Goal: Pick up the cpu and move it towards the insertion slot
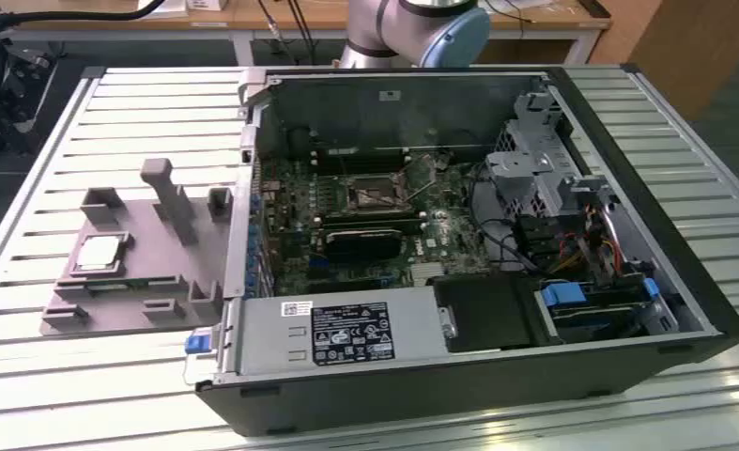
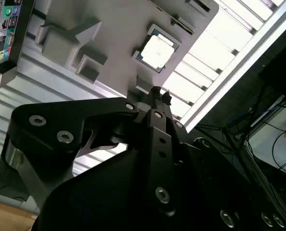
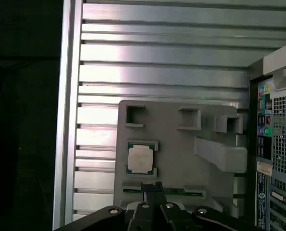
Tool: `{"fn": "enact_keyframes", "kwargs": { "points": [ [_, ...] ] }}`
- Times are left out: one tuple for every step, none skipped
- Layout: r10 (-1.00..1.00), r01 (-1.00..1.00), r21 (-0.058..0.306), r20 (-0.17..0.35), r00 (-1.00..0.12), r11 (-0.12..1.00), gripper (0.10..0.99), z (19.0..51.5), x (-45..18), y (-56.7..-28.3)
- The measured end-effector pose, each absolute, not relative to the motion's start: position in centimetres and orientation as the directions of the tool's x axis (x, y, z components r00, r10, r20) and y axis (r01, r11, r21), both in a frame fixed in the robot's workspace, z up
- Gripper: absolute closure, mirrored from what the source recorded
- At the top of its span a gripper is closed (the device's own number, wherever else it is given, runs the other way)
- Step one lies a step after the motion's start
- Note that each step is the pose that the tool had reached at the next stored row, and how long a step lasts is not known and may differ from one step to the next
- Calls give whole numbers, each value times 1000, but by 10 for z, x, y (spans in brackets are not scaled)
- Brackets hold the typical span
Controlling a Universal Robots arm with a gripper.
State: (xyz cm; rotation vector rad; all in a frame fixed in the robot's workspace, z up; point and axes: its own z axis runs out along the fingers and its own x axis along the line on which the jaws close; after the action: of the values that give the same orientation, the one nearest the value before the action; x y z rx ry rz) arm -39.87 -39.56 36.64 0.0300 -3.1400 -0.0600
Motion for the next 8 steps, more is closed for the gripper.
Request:
{"fn": "enact_keyframes", "kwargs": {
  "points": [
    [-19,-19,38,0,-1000,999,984,366,-399,-396],
    [-19,-19,38,0,-1000,999,984,366,-399,-396],
    [-19,-19,38,0,-1000,999,984,366,-399,-396],
    [-19,-19,38,0,-1000,999,984,366,-399,-396],
    [-19,-19,38,1,-1000,999,984,366,-399,-396],
    [-19,-19,38,1,-1000,999,984,366,-399,-396],
    [-19,-19,38,0,-1000,999,984,366,-399,-396],
    [-19,-19,38,0,-1000,999,984,366,-399,-396]
  ]
}}
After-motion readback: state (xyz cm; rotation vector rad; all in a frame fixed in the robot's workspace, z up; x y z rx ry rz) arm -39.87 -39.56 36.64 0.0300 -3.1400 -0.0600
